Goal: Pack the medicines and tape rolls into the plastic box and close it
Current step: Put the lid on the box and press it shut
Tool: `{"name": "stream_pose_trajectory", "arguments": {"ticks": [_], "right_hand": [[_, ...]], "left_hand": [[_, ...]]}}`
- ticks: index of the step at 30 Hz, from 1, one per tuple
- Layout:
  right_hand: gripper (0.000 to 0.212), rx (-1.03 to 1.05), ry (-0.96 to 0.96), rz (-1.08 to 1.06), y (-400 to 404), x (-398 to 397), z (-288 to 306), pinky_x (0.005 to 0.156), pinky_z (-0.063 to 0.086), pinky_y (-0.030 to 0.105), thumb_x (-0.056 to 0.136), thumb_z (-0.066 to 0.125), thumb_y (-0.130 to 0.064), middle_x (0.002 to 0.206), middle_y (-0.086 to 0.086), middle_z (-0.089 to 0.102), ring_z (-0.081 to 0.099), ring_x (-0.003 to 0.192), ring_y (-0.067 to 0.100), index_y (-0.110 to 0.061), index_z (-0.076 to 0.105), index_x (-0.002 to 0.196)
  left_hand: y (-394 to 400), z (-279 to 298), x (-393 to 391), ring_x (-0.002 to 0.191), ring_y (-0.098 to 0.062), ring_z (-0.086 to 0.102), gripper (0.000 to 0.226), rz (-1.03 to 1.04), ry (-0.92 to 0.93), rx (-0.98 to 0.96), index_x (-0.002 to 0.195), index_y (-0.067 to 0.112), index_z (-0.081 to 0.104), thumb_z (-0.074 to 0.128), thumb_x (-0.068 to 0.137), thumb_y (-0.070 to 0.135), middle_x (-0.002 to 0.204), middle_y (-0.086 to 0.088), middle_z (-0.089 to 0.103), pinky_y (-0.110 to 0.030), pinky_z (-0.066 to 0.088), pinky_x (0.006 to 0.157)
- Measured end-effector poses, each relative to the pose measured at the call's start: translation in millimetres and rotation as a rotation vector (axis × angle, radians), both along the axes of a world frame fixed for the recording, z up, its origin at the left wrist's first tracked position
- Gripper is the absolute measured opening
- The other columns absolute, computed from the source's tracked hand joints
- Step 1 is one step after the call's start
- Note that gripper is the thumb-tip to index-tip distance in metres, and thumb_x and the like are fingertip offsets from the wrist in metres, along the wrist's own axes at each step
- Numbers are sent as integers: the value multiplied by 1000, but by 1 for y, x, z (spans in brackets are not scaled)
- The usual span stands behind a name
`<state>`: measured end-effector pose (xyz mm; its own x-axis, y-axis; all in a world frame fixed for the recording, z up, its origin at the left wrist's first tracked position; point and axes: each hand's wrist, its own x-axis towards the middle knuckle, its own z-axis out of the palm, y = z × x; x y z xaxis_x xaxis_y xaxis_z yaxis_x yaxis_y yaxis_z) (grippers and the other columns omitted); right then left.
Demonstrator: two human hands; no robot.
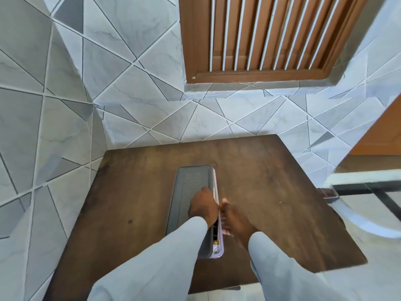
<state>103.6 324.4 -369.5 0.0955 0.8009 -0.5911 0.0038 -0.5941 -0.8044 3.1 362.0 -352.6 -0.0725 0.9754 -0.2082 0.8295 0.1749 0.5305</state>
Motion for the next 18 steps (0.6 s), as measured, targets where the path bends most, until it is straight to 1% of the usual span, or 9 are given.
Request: {"name": "stream_pose_trajectory", "arguments": {"ticks": [4, 7, 9, 11, 12, 13, 14, 16, 18], "right_hand": [[52, -37, -5, -19, 6, 0, -7, 71, 55, 33, 100, 37, -51, 103, 17, 69, 66, 93, 29, -9, 67, 105], [41, -12, 11, -12, 7, 0, -8, 68, 55, 30, 102, 39, -42, 93, 10, 70, 67, 87, 23, -13, 67, 96], [38, 25, -19, 31, 9, 0, -9, 65, 54, 28, 103, 39, -38, 87, 6, 70, 67, 81, 18, -14, 67, 94], [37, 56, -89, 75, 12, -2, -8, 72, 60, 35, 100, 45, -40, 92, 11, 72, 70, 85, 21, -11, 68, 96], [38, 73, -130, 77, 15, -3, -10, 78, 61, 42, 98, 49, -42, 92, 14, 72, 70, 87, 25, -9, 68, 93], [38, 84, -172, 79, 17, -4, -11, 82, 60, 47, 95, 53, -43, 90, 17, 71, 70, 88, 29, -8, 68, 88], [38, 93, -203, 80, 19, -5, -13, 83, 59, 49, 94, 55, -43, 87, 16, 71, 70, 88, 32, -9, 68, 85], [36, 98, -230, 93, 21, -6, -17, 84, 58, 49, 94, 56, -43, 87, 13, 73, 70, 89, 32, -12, 70, 84], [34, 90, -205, 77, 19, -4, -21, 84, 59, 47, 92, 57, -44, 88, 10, 74, 70, 87, 28, -14, 71, 88]], "left_hand": [[6, -13, 10, 113, -37, 57, 26, 13, 17, -11, 115, 9, 52, 54, 90, 17, 120, -16, 58, -45, 49, 88], [7, -15, 3, 100, -35, 61, 18, 14, -92, 1, 104, 14, 56, 54, 87, 20, 107, -13, 62, -42, 53, 85], [5, -13, -15, 88, -29, 61, 10, 71, -195, 80, 93, 17, 58, 51, 87, 23, 97, -8, 64, -35, 52, 77], [6, -12, -42, 88, -27, 59, 13, 178, -168, 213, 91, 19, 60, 49, 88, 24, 97, -7, 64, -36, 50, 76], [6, -16, -57, 97, -29, 58, 19, 232, -102, 241, 101, 19, 62, 49, 89, 26, 104, -7, 63, -39, 50, 83], [6, -20, -71, 110, -32, 55, 30, 284, -37, 206, 117, 19, 60, 50, 90, 29, 117, -9, 60, -43, 46, 93], [6, -26, -81, 121, -35, 49, 42, 326, -10, 126, 132, 17, 52, 50, 92, 32, 131, -11, 55, -45, 41, 101], [4, -37, -91, 134, -36, 40, 53, 364, -123, -13, 144, 9, 37, 47, 96, 30, 146, -16, 43, -43, 32, 111], [1, -46, -83, 140, -35, 33, 51, 333, -238, -47, 145, 2, 35, 44, 99, 23, 151, -17, 37, -38, 23, 116]]}}
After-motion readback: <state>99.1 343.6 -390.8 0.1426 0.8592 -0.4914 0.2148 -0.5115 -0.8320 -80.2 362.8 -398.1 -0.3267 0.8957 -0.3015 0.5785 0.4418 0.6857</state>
